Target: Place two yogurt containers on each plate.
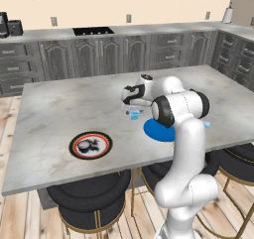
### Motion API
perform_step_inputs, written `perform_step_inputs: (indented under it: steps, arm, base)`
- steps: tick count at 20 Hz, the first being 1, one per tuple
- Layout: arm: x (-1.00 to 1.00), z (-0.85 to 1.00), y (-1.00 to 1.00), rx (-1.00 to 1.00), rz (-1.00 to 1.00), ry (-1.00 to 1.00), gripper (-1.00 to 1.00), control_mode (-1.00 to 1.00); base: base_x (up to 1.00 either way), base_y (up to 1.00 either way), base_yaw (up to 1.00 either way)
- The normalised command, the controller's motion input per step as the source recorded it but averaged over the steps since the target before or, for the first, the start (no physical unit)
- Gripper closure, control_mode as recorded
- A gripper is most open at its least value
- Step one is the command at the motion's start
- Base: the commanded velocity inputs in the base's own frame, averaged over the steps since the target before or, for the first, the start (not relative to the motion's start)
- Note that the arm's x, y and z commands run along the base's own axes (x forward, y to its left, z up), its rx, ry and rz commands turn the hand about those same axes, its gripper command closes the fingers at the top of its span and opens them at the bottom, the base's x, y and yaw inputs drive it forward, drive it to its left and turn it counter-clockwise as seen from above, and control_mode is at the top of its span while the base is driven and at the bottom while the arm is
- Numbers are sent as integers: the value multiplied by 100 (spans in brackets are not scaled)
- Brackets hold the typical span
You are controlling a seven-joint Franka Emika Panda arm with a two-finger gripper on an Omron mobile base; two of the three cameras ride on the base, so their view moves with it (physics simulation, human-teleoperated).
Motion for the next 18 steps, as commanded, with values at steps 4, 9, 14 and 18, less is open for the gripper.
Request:
perform_step_inputs:
  steps: [4,9,14,18]
  arm:
    - [-83,34,13,11,-5,0,100,-100]
    - [-88,24,18,3,-17,0,100,-100]
    - [-80,27,42,0,-11,0,100,-100]
    - [-57,22,71,0,-7,0,100,-100]
  base:
    - [0,0,0]
    - [0,0,0]
    - [0,0,0]
    - [0,0,0]
